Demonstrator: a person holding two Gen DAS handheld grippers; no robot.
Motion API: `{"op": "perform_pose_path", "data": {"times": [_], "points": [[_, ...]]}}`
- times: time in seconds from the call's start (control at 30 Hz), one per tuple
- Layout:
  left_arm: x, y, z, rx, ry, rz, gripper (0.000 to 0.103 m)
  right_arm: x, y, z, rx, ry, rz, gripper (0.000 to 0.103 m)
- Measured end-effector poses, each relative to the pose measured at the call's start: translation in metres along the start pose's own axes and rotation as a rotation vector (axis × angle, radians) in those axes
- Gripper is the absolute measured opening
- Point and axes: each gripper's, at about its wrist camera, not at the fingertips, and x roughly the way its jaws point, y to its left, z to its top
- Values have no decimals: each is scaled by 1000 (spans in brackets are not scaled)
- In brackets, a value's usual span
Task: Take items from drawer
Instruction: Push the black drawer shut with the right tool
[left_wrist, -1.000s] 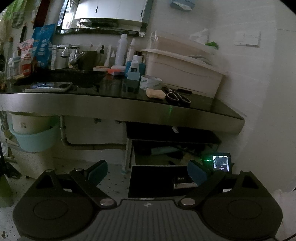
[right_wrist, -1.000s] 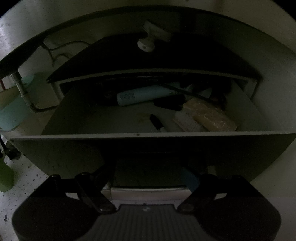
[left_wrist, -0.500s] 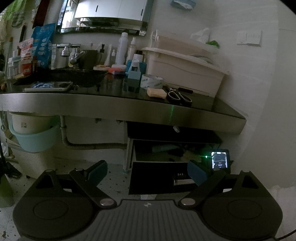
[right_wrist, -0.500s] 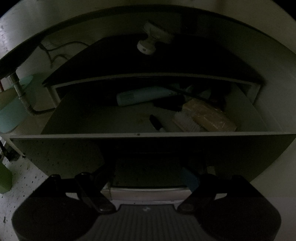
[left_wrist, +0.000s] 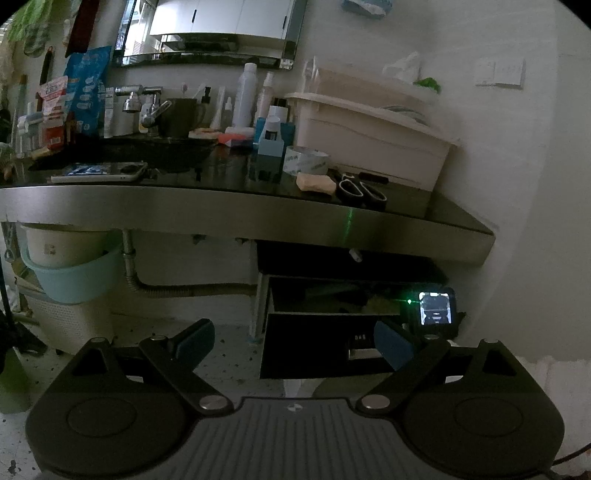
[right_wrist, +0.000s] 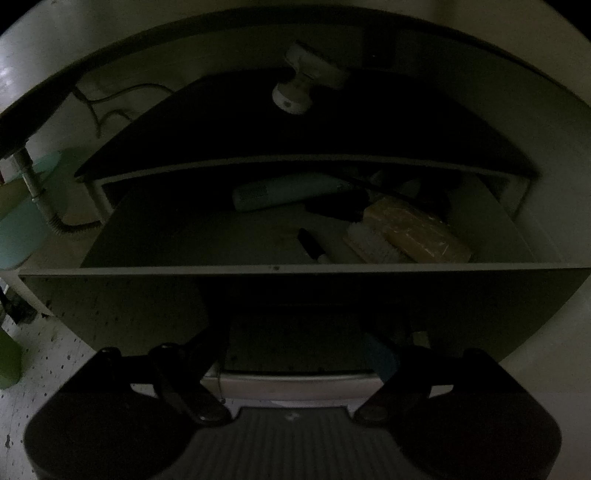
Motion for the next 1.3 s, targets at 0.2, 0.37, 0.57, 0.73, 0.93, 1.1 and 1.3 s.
{"op": "perform_pose_path", "data": {"times": [0.2, 0.37, 0.57, 0.73, 0.93, 1.1, 1.3], "points": [[1, 0, 1, 4, 4, 5, 94, 0, 2, -2, -7, -9, -8, 83], [2, 0, 0, 2, 10, 9, 94, 2, 2, -2, -4, -6, -5, 83], [3, -1, 1, 8, 13, 16, 94, 5, 1, -3, -2, -6, -5, 83], [5, -1, 1, 5, 16, 22, 94, 5, 3, -3, -1, -7, -7, 83], [6, 1, 3, 6, 17, 26, 94, 4, 3, -3, -1, -6, -7, 83], [7, 1, 4, 4, 17, 28, 94, 5, 3, -4, 0, -5, -9, 84], [9, 4, 3, -5, 25, 31, 94, 6, 4, -4, 4, 0, -13, 85]]}}
